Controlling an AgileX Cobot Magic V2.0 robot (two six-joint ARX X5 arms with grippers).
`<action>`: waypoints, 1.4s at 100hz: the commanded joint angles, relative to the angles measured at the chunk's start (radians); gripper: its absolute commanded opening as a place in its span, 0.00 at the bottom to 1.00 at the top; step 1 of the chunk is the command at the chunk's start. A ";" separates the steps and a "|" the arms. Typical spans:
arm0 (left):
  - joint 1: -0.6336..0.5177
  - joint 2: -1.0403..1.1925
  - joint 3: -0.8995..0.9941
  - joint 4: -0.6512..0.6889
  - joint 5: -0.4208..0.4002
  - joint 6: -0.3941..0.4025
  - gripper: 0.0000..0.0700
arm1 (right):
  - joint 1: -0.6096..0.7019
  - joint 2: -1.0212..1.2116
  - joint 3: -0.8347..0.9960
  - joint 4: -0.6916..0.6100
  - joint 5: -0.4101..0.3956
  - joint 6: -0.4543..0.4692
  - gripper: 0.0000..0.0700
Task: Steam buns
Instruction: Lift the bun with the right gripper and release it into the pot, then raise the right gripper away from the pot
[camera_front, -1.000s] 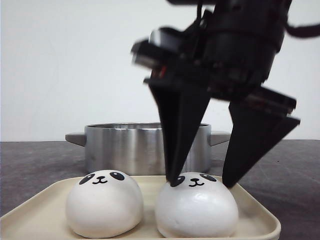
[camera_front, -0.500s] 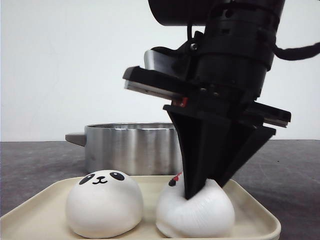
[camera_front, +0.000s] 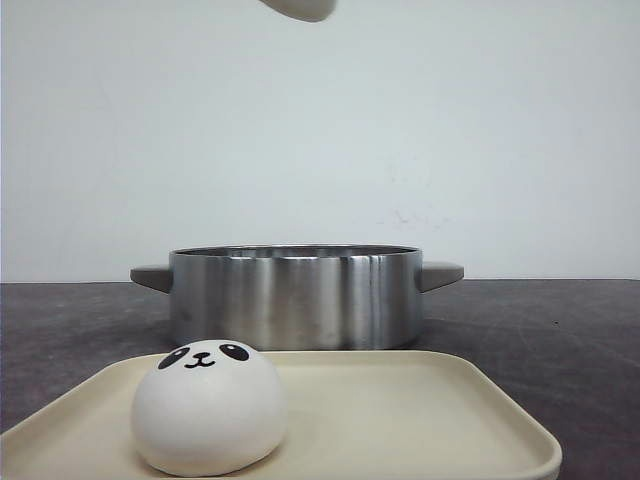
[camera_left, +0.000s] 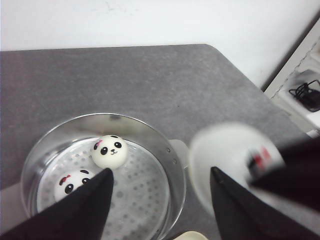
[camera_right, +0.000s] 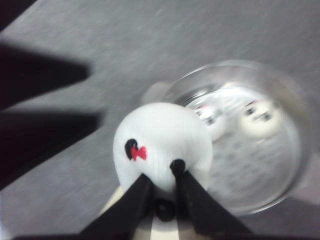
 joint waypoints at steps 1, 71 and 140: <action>-0.008 0.000 0.018 0.021 -0.005 -0.013 0.49 | -0.029 0.064 0.004 -0.016 0.004 -0.060 0.00; -0.008 -0.001 0.018 -0.087 -0.009 0.003 0.49 | -0.242 0.513 0.004 0.053 -0.214 -0.130 0.73; -0.075 0.068 -0.026 -0.444 0.149 -0.053 0.51 | -0.235 0.222 0.364 -0.084 -0.213 -0.115 0.01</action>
